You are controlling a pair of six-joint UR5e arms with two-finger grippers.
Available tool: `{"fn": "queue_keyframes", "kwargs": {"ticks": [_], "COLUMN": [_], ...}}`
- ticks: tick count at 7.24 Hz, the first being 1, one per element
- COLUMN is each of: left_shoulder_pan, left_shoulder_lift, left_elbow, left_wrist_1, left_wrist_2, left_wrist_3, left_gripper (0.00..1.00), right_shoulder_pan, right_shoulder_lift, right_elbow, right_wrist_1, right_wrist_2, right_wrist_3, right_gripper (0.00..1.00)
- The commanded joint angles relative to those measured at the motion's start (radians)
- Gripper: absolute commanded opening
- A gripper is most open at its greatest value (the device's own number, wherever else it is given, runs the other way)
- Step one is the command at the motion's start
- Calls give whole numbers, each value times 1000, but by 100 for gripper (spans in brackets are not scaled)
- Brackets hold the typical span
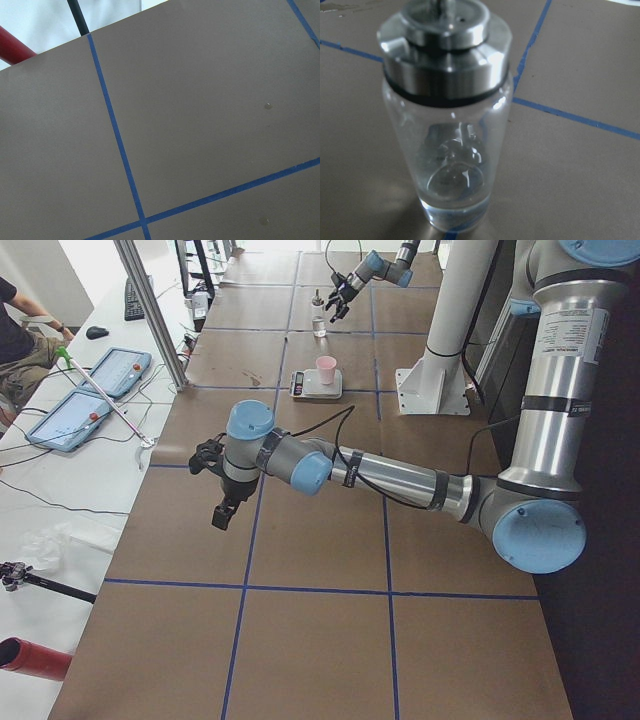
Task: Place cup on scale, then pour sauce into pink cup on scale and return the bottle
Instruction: 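Open the right gripper and withdraw it from the bottle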
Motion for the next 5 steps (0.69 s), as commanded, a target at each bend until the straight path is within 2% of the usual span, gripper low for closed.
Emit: {"fn": "queue_keyframes", "kwargs": {"ticks": [1, 3, 4, 5], "left_shoulder_pan": [0, -2, -2, -2], "left_shoulder_lift": [3, 5, 5, 5], "left_elbow": [-1, -4, -4, -5], "left_wrist_1": [0, 0, 0, 0], "left_wrist_2": [0, 0, 0, 0], "left_wrist_3": [0, 0, 0, 0], "left_gripper": [100, 100, 100, 100], "right_shoulder_pan": [0, 0, 2, 3], "right_shoulder_lift": [-52, -81, -80, -68], "right_elbow": [156, 308, 381, 498], "right_wrist_1": [-153, -378, -587, -835], "right_wrist_2": [100, 231, 345, 416], "right_wrist_3": [12, 75, 80, 80], "right_gripper": [100, 100, 100, 100]}}
